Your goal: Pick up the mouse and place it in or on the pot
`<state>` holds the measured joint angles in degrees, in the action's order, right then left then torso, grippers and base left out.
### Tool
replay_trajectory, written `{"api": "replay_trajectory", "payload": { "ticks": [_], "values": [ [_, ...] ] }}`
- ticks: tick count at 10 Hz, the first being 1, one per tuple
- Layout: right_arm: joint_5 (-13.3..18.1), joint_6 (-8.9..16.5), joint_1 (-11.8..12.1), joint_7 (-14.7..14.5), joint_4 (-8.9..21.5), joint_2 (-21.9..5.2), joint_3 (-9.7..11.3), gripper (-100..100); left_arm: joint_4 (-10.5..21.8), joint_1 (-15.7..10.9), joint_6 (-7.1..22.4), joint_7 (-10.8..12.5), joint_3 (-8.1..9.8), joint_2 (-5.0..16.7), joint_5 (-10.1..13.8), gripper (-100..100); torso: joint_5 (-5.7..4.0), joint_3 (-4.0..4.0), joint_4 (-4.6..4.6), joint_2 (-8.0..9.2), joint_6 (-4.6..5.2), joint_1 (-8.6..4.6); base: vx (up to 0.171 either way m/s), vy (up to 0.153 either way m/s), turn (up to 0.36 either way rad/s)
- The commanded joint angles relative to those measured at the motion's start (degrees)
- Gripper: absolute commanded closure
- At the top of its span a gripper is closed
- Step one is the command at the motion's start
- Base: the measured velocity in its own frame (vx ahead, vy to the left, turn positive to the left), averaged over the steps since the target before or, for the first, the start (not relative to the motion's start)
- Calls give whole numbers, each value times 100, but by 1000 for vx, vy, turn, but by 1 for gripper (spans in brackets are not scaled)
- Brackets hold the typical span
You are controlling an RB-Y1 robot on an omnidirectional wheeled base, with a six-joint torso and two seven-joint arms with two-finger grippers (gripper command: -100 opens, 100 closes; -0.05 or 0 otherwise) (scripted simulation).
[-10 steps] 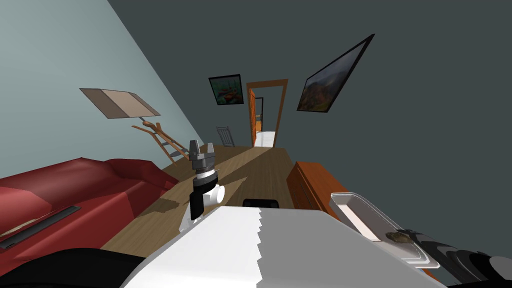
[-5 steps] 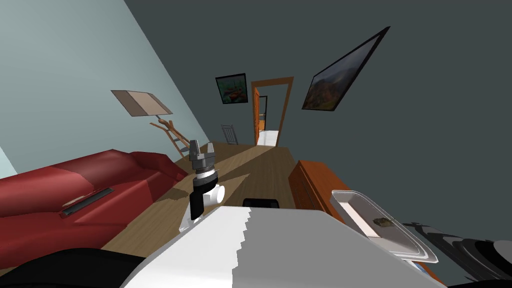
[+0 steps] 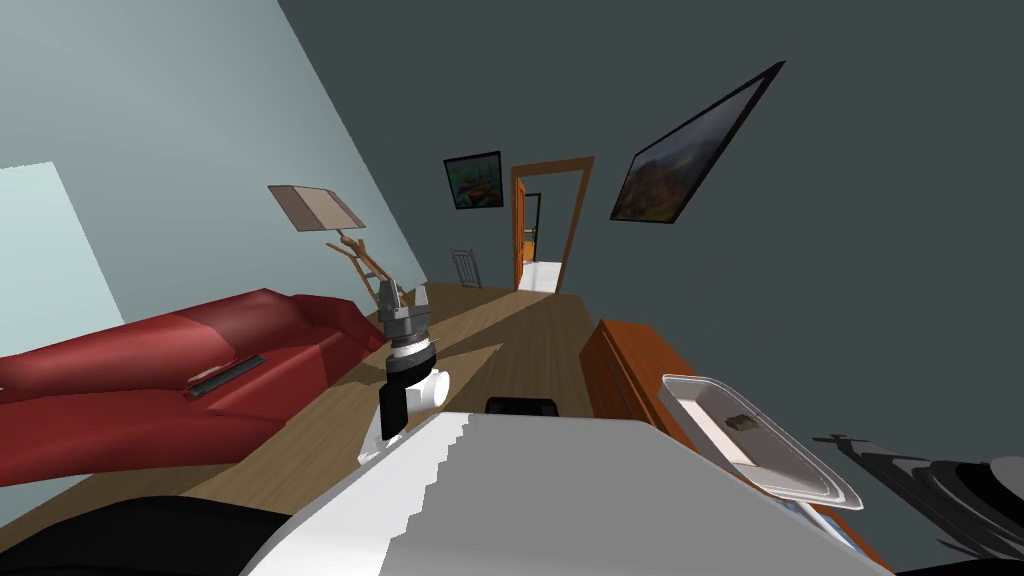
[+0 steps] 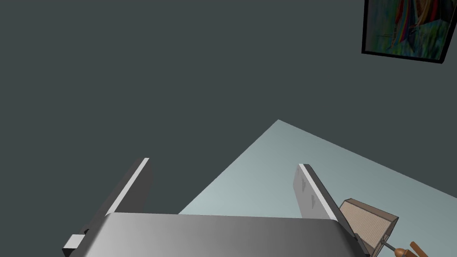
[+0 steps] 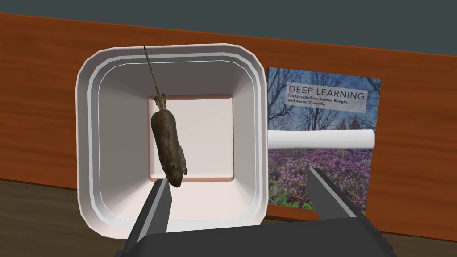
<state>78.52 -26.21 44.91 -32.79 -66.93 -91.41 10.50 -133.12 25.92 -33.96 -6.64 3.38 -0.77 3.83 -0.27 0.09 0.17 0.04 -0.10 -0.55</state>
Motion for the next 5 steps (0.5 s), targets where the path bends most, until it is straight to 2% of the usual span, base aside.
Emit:
{"api": "replay_trajectory", "payload": {
  "ticks": [1,5],
  "values": [
    [0,0,0,0,0,0,0,0,0,0,0,0,0,0,0,0,0,0,0,0,0,0,-6,2,0],
    [0,0,0,0,0,1,0,0,0,0,0,0,0,0,0,0,-1,-10,-4,-16,-1,-3,0,0,0]
  ]
}}
